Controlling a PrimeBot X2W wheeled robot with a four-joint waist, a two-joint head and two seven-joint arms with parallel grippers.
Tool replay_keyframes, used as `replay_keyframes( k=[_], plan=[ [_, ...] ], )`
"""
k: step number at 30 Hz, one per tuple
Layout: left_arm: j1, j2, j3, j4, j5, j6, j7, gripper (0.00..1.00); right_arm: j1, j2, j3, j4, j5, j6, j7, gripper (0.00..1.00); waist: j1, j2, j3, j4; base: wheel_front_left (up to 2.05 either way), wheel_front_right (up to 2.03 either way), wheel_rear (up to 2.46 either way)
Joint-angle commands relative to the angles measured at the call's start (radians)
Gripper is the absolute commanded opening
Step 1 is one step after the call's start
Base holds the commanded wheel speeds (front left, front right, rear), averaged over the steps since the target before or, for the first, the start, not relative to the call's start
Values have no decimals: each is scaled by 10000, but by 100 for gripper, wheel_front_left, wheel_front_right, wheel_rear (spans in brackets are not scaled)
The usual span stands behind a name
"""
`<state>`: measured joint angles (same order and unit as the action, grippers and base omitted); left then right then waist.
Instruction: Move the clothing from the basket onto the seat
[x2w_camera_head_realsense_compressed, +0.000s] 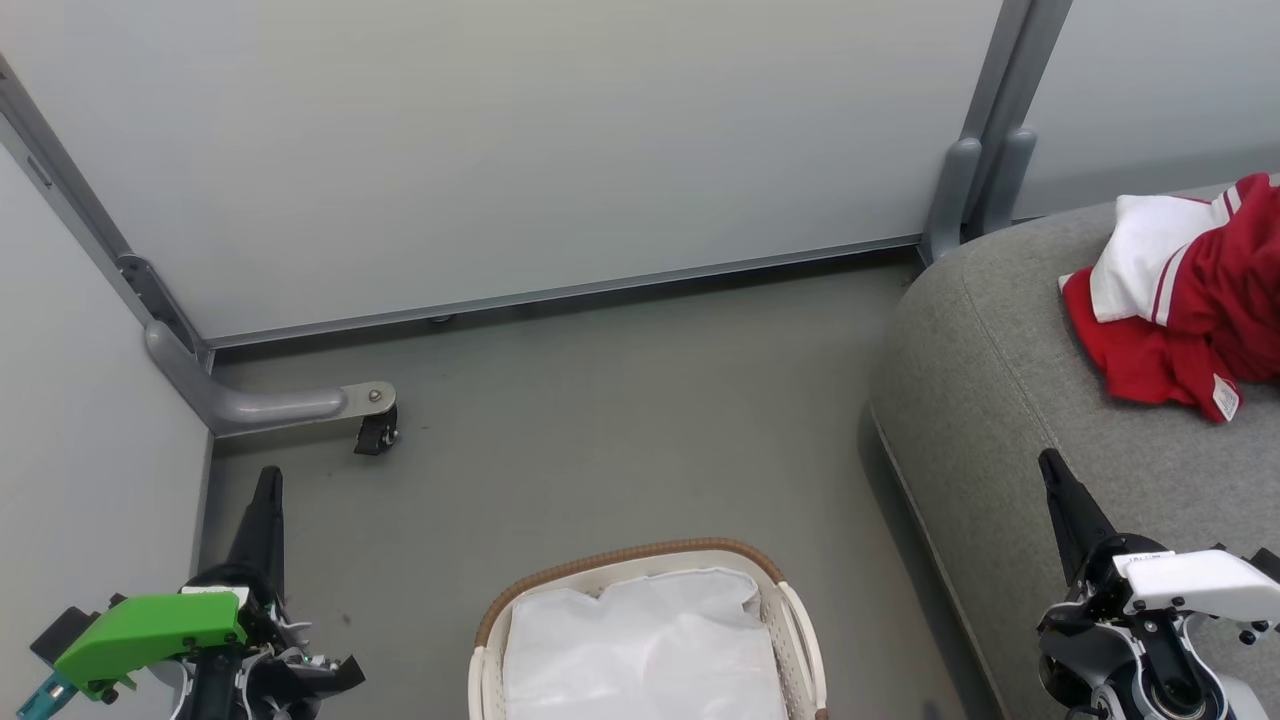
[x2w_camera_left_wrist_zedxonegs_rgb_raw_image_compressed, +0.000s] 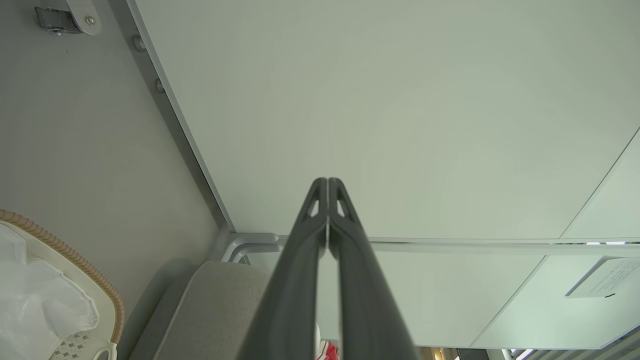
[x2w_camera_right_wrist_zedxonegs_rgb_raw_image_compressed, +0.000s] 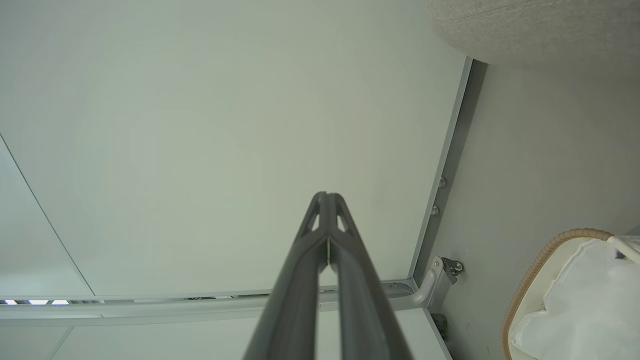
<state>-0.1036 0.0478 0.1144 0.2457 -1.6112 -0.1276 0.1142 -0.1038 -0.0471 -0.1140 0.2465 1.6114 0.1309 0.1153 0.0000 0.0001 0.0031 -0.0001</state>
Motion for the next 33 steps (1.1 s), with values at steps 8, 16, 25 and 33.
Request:
replay_keyframes(
  k=[8,16,25,33],
  plan=[
    [-99,44,23,-19,-33,-65,33,0,-82,-59,-17,-41,30,-3,13,0,0,-1,0,1,0,0,0],
    [-99,44,23,-20,-33,-65,33,0,-81,-59,-18,-41,30,-3,13,0,0,-1,0,1,0,0,0],
    [-99,44,22,-20,-33,-65,32,0,-81,-59,-18,-42,31,-3,12,0,0,-1,0,1,0,0,0],
    [-99,44,22,-21,-34,-65,32,0,-81,-59,-18,-40,31,-3,12,0,0,-1,0,1,0,0,0]
  ],
)
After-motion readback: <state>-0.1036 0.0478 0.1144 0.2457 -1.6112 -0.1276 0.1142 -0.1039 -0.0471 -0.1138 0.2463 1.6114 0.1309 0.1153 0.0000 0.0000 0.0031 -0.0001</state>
